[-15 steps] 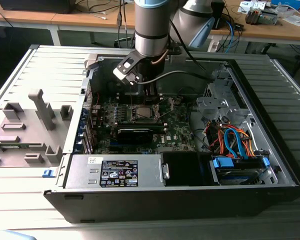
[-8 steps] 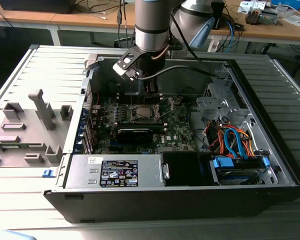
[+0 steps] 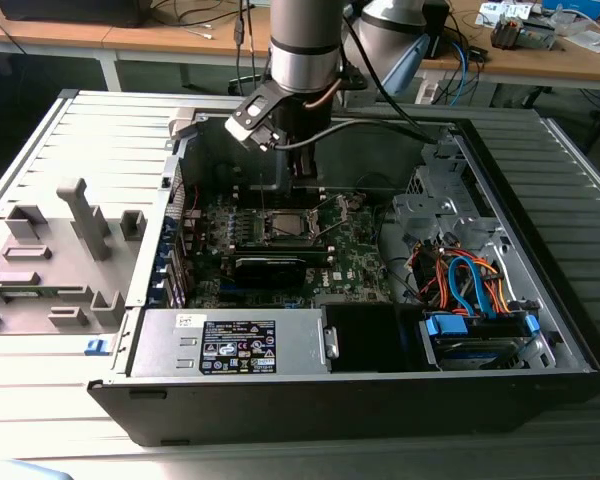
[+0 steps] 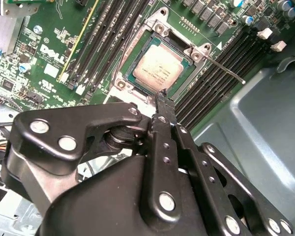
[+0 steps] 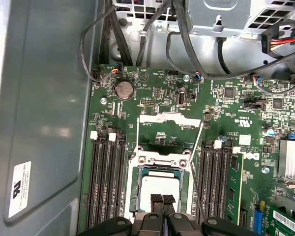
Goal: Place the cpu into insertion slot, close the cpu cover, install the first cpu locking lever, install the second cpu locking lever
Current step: 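Place the cpu into insertion slot, then close the cpu cover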
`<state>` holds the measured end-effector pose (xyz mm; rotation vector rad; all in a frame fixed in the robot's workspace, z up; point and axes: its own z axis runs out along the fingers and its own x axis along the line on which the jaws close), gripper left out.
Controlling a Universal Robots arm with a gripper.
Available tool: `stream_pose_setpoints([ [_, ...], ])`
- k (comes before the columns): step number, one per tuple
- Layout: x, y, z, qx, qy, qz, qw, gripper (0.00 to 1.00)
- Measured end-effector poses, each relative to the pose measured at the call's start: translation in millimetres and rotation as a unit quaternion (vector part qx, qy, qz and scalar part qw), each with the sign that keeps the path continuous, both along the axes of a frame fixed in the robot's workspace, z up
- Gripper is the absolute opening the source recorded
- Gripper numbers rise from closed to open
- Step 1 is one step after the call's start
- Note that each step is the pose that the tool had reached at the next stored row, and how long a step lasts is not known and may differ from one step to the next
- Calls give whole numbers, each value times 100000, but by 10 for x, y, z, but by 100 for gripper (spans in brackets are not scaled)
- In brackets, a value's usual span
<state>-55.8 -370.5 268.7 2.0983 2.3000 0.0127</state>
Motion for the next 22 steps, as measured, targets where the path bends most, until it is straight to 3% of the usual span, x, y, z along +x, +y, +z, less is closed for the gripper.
stream_pose_setpoints([
  [5, 0, 0, 72, 0, -2, 3, 100000, 11],
  [17, 1, -3, 79, -14, 0, 7, 100000, 11],
  [22, 72, -7, 79, -17, 0, -1, 100000, 11],
])
